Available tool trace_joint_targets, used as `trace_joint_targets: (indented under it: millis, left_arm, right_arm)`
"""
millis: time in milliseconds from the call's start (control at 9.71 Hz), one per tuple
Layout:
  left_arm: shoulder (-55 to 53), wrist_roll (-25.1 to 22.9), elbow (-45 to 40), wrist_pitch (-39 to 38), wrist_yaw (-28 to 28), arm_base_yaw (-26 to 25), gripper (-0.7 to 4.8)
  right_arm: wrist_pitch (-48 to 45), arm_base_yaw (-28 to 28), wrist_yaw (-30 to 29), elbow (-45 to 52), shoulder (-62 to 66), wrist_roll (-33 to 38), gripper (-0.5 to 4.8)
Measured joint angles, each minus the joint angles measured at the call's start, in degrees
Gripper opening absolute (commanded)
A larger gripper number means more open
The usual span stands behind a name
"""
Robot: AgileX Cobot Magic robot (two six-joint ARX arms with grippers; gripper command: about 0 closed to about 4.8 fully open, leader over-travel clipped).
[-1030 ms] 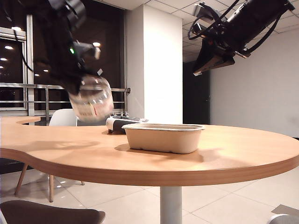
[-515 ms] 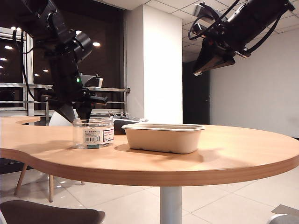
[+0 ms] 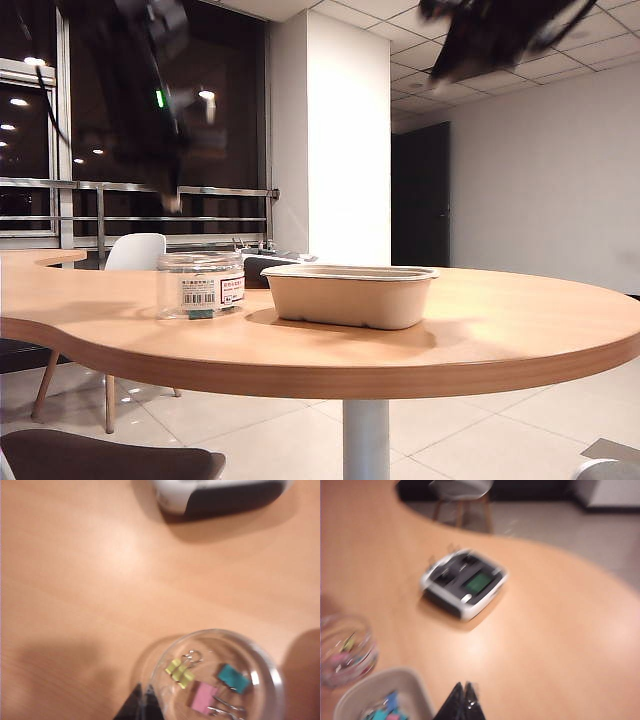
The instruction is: Pick up the box filled with clips, pour some clips from it into the rectangular paper box, and then put the clip box back on the table.
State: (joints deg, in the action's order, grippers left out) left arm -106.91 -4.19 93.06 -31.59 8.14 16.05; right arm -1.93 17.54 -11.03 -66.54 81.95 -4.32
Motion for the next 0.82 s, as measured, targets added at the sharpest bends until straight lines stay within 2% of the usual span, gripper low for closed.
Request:
trace_joint_targets:
  millis: [206,309,412,515,618,824]
  left_arm:
    - [4.76,3.15,0.00,-0.66,-3.72,0.00,-0.06]
    - [26.47,6.21,-10.86,3.89,-4.46,3.43,-0.06]
    - [31.54,6.19,-16.63,7.43,-3.80,4.70,-0.06]
    - [41.64,5.27,-27.82,11.72,-1.81,7.08,-0.06]
    - [45.81,4.28,-32.13,13.77,-1.49,8.20,-0.06]
    - [57.70,1.73,-44.76,19.58,-1.62,10.62,-0.06]
  right_arm:
    - [0.07,-1.20,0.37,0.00,-4.52,-0.20,-0.01]
    - [3.02,-3.41,-2.56,8.13,-19.19,-0.22,-0.01]
    - [2.64,-3.52,-2.54,12.52,-22.67,-0.22,-0.01]
    - [0.48,-3.58,-2.43,20.79,-28.68,-0.24,-0.01]
    - [0.31,-3.58,-2.16,23.96,-31.69,-0.24,-0.01]
    - [-1.27,-3.56,2.05,32.81,-40.09,-0.24,-0.01]
